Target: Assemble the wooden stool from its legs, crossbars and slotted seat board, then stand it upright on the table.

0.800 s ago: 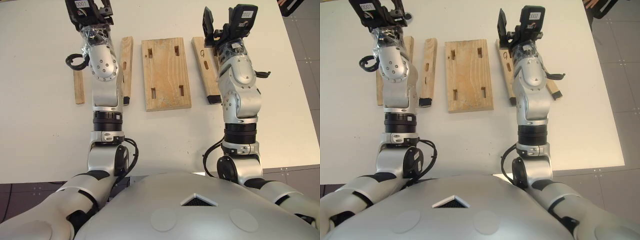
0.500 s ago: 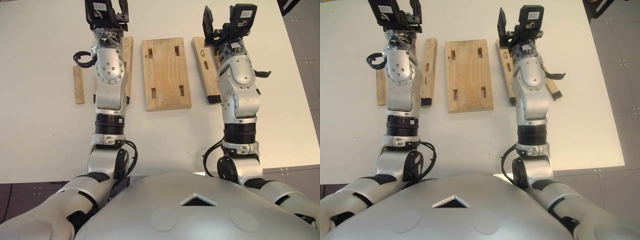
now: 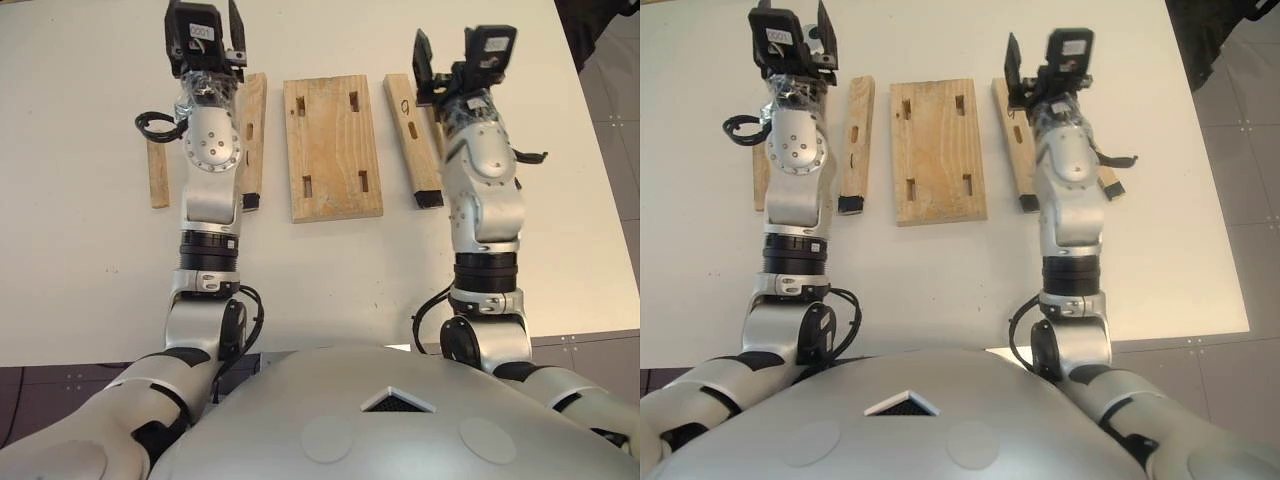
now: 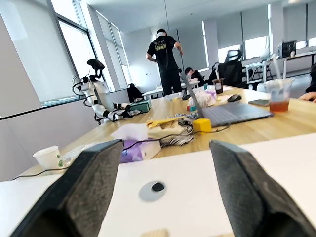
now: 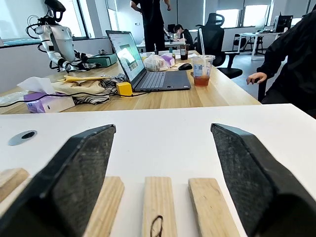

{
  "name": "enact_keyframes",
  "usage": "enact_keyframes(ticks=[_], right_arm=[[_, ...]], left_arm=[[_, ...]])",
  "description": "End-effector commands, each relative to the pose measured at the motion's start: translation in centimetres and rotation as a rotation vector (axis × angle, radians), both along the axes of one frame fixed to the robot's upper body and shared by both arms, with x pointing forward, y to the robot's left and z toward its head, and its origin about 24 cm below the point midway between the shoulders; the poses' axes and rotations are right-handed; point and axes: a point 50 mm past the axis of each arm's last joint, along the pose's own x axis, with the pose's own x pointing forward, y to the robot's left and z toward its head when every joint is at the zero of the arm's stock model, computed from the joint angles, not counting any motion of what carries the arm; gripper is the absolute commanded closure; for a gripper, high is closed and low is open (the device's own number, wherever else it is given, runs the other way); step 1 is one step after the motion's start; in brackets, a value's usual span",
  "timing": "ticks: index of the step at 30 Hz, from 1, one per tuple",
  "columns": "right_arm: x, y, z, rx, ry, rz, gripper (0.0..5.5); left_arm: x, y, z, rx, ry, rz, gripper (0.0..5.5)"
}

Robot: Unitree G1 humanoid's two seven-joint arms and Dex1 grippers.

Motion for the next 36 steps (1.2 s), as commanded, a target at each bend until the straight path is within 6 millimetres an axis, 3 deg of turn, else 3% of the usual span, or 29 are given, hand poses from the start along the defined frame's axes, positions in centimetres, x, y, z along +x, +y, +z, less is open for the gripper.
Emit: enact_keyframes(ticks=[1,5,10,20,27,32,36], right_arm=[[-2.6,-6.1,-0.8,-0.083,0.038,0.073,1.97],[-5.9,-9.4,-3.2,-0.231,0.152,0.231,1.97],[-6.9,-12.7,-4.9,-0.319,0.24,0.232,1.97],[-7.9,-14.8,-8.2,-0.341,0.41,0.246,1.97],[-8.8,-14.3,-8.8,-0.336,0.454,0.35,3.04],[-9.4,-14.4,-9.7,-0.334,0.509,0.337,4.04],[-9.1,-14.7,-9.6,-0.311,0.506,0.258,4.19]], left_arm=[[-1.1,1.6,-1.1,-0.016,0.031,0.044,2.32],[-1.5,0.6,-1.1,-0.016,0.01,0.029,2.32],[-1.8,0.9,-1.3,-0.078,0.003,0.077,2.32],[-1.7,0.3,-1.3,-0.094,0.003,0.066,2.32],[-2.0,0.4,-1.6,-0.128,0.02,0.071,2.28],[-2.2,-0.6,-1.9,-0.175,0.035,0.04,2.28],[-2.3,-0.5,-1.4,-0.355,0.036,-0.021,2.28]])
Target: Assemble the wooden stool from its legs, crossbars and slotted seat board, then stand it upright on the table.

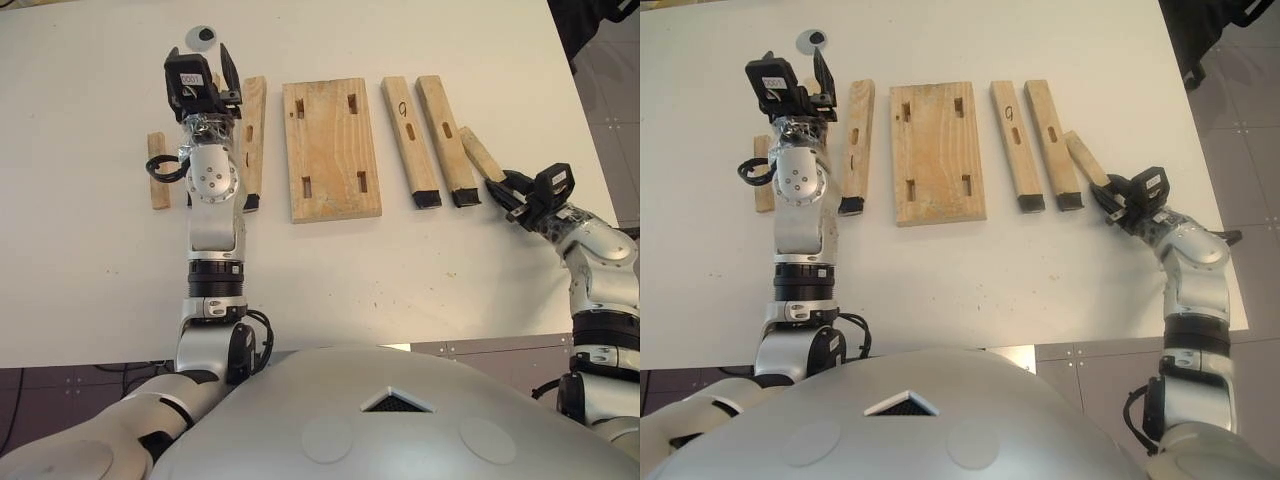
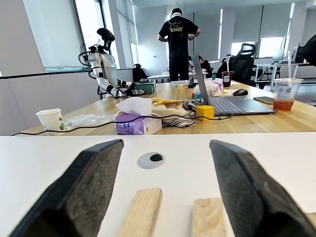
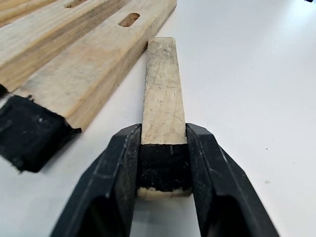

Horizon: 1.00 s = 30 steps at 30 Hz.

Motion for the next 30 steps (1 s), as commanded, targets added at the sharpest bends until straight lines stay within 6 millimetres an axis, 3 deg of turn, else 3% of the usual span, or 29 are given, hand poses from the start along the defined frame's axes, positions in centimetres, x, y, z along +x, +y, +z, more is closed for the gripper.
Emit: enact_keyframes(ticks=[1,3,5,7,8,12,14,19,30], right_arm=[[-0.3,-0.3,-0.6,0.01,0.03,-0.096,4.19],[2.8,1.2,2.9,0.082,-0.194,-0.141,4.19],[5.5,4.7,6.4,0.137,-0.386,-0.083,4.19],[7.0,8.5,8.6,0.183,-0.487,0.021,4.19],[7.5,10.1,9.4,0.21,-0.52,0.062,4.19],[8.8,17.0,11.8,0.33,-0.574,0.205,4.19],[9.0,18.7,12.2,0.341,-0.57,0.245,4.19],[8.9,20.9,12.3,0.351,-0.543,0.301,4.19],[8.1,22.2,11.5,0.346,-0.487,0.346,4.19]], left_arm=[[0.1,-0.1,0.7,-0.071,-0.009,-0.055,2.28],[0.7,-1.0,2.9,-0.046,-0.108,-0.133,2.28],[1.3,-2.0,4.5,-0.094,-0.139,-0.257,2.28],[1.9,-2.6,5.6,-0.206,-0.14,-0.345,2.28],[2.1,-3.0,6.1,-0.248,-0.135,-0.392,2.28],[2.3,-5.0,6.9,-0.678,0.004,-0.62,2.28],[2.0,-5.5,6.9,-0.811,0.07,-0.68,2.28],[1.8,-5.8,6.8,-0.928,0.162,-0.712,2.28],[2.0,-5.2,7.7,-1.055,0.145,-0.737,2.28]])
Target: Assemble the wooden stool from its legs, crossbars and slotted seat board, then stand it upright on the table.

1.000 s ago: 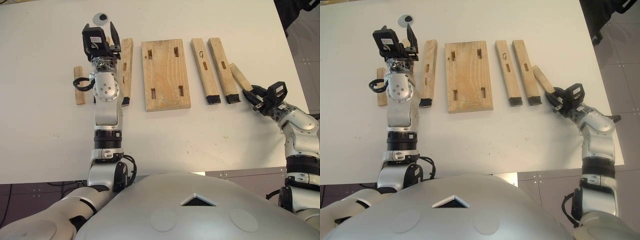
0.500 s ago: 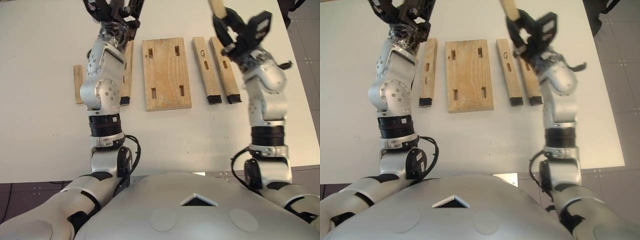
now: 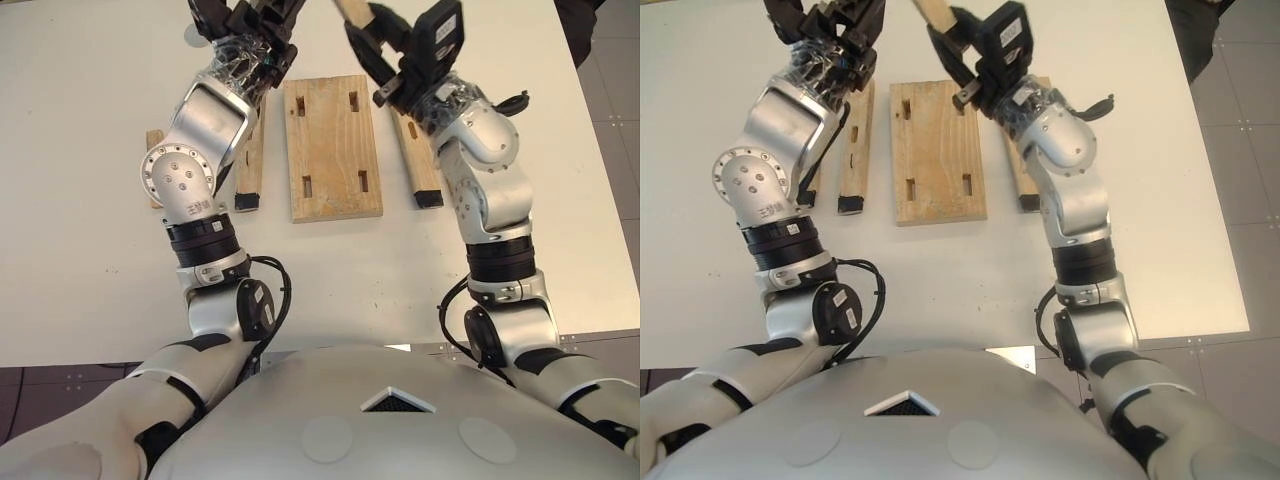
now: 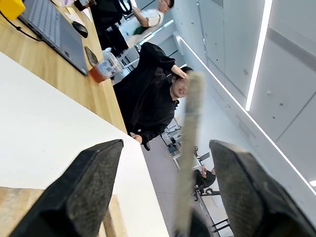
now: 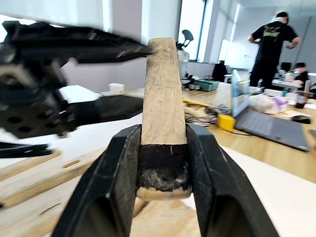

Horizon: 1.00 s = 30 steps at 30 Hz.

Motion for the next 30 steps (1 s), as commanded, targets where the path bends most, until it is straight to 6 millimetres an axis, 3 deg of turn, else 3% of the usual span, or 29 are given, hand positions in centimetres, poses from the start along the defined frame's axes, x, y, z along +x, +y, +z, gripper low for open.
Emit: enact_keyframes(ticks=[1,3,20,29,30], right_arm=[[-0.3,0.6,0.1,-0.018,-0.005,0.037,4.19],[-0.6,0.8,0.0,-0.021,-0.004,0.057,4.19],[-0.5,1.4,-0.5,-0.032,0.039,0.073,4.19],[-0.4,1.2,-1.1,-0.051,0.059,0.057,4.19],[-0.3,1.2,-1.0,-0.042,0.06,0.053,3.8]], left_arm=[[0.2,0.1,0.2,-0.015,0.01,-0.001,2.28],[0.3,0.2,0.2,-0.023,0.012,0.004,2.28],[-0.2,0.6,0.5,-0.065,-0.018,0.024,4.95],[0.0,0.7,-0.3,-0.018,-0.012,0.065,5.09],[0.0,0.9,-0.3,-0.005,-0.018,0.08,5.09]])
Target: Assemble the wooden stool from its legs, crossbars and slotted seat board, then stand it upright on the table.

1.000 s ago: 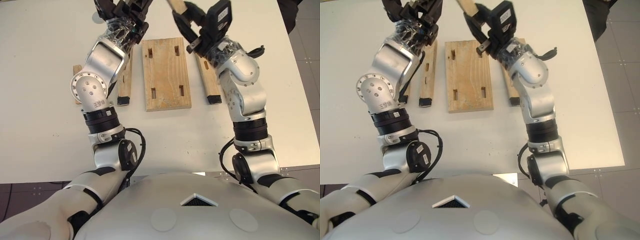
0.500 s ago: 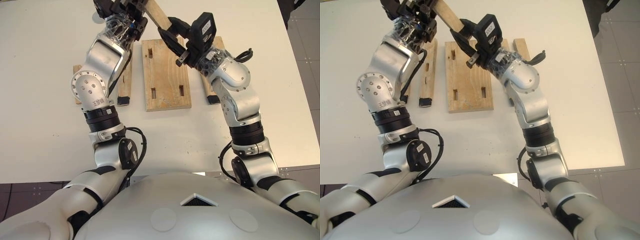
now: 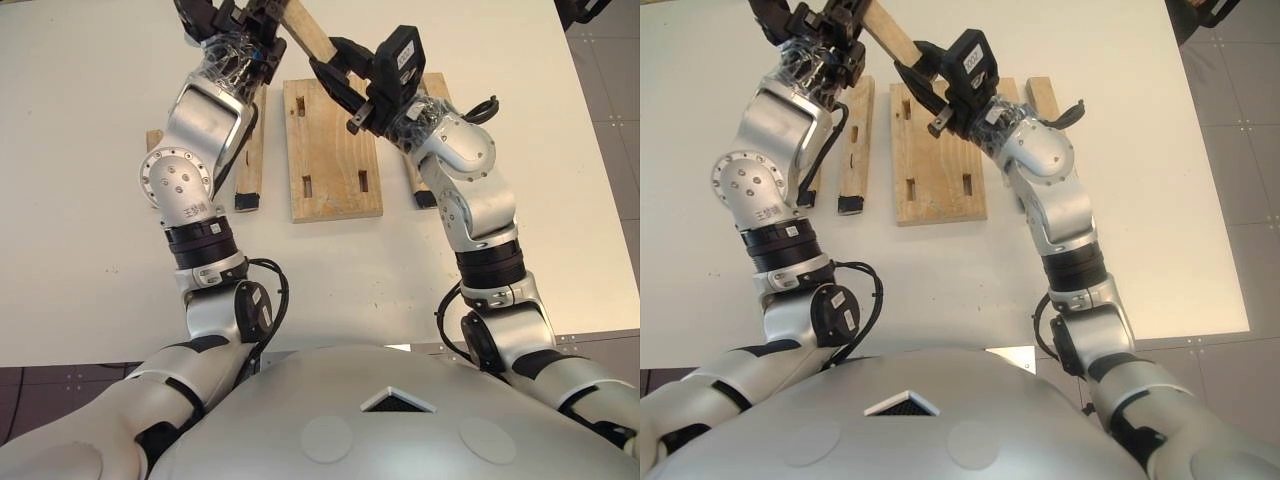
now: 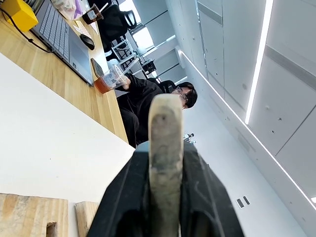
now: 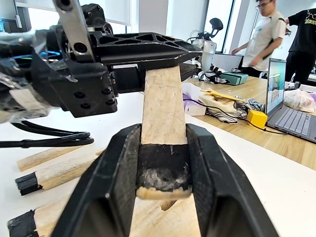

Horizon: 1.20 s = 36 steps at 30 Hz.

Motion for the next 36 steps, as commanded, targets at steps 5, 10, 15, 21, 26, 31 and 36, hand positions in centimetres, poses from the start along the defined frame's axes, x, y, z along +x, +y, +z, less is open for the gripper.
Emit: enact_keyframes(ticks=[5,10,15,21,26,31,36], right_arm=[[0.8,-0.7,-0.5,-0.004,0.034,-0.079,2.95],[0.2,-2.9,-1.5,-0.052,0.046,-0.151,2.15],[-0.4,-4.8,-2.6,-0.089,0.053,-0.23,2.12],[-0.6,-5.9,-2.9,-0.114,0.059,-0.264,2.12],[-0.5,-6.1,-3.1,-0.117,0.07,-0.289,2.12],[-0.5,-6.4,-3.1,-0.13,0.073,-0.295,2.12],[-0.6,-6.8,-3.2,-0.128,0.078,-0.321,2.12]], left_arm=[[0.1,0.6,-0.5,0.091,-0.03,0.057,5.12],[0.0,3.2,-1.8,0.364,-0.085,0.214,5.12],[-1.5,7.8,-4.6,0.607,-0.105,0.451,5.12],[-0.9,12.2,-4.8,0.662,-0.224,0.617,5.12],[-0.9,12.6,-6.7,0.716,-0.207,0.615,5.12],[-0.7,13.4,-7.9,0.754,-0.194,0.639,5.12],[-0.7,13.4,-9.3,0.76,-0.171,0.602,5.12]])
